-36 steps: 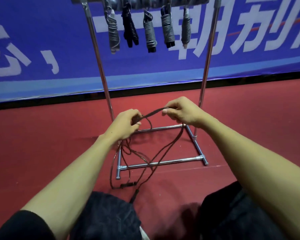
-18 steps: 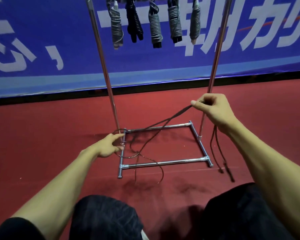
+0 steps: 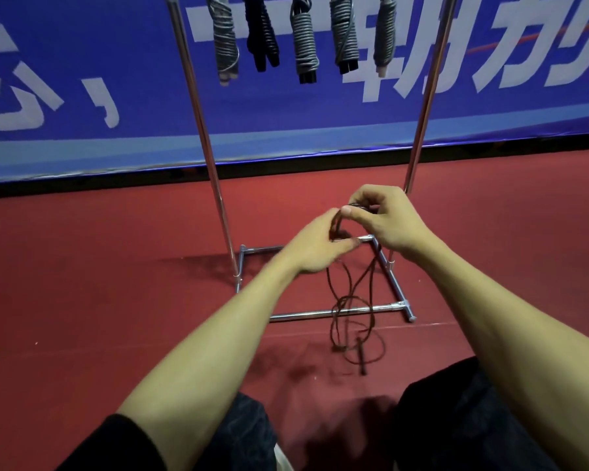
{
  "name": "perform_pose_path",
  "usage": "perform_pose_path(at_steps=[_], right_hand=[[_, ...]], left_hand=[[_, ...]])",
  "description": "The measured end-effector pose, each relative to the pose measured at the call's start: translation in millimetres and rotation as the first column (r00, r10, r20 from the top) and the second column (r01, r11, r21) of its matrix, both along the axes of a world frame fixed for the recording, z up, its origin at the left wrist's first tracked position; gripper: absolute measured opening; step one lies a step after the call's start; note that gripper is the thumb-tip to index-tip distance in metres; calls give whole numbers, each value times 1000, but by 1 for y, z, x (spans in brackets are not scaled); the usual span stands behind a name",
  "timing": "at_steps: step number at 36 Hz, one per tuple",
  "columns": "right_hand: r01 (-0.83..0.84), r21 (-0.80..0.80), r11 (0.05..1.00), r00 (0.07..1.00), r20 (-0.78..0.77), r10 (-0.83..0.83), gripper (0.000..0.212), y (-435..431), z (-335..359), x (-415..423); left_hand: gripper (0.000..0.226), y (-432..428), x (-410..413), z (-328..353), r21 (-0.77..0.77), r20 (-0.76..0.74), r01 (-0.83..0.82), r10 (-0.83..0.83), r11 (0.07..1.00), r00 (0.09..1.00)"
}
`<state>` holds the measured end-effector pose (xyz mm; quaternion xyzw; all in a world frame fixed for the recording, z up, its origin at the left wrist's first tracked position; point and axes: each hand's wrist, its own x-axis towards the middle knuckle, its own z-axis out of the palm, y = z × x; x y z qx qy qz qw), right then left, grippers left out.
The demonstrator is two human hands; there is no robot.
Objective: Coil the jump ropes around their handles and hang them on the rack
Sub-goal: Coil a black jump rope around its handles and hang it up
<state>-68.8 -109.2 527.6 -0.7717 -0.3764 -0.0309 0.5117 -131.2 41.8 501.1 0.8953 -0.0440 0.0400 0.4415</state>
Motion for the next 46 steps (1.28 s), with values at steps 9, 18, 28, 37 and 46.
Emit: perform_pose_path(at_steps=[9, 18, 28, 37, 46], right_hand=[[67, -112, 991, 995, -69, -75, 15, -41, -24, 2], [-280, -81, 957, 919, -311, 243, 42, 12, -1, -24], [-66, -155, 986, 996, -72, 55, 14, -8, -6, -13], [-122, -268, 956, 983, -164, 80, 29, 2, -18, -3], [-140, -200, 970, 987, -109, 119, 19, 33, -2, -7]], left_hand=[[27, 54, -22, -28, 9, -18, -92, 92, 996, 996], [23, 30, -20, 18, 125, 57, 167, -175, 978, 983], [35, 104, -37, 6, 272, -43, 45, -35, 961, 998], [38, 92, -30, 14, 437, 150, -55, -13, 898, 989], [5, 69, -9, 25, 513, 156, 43, -142, 857, 977]])
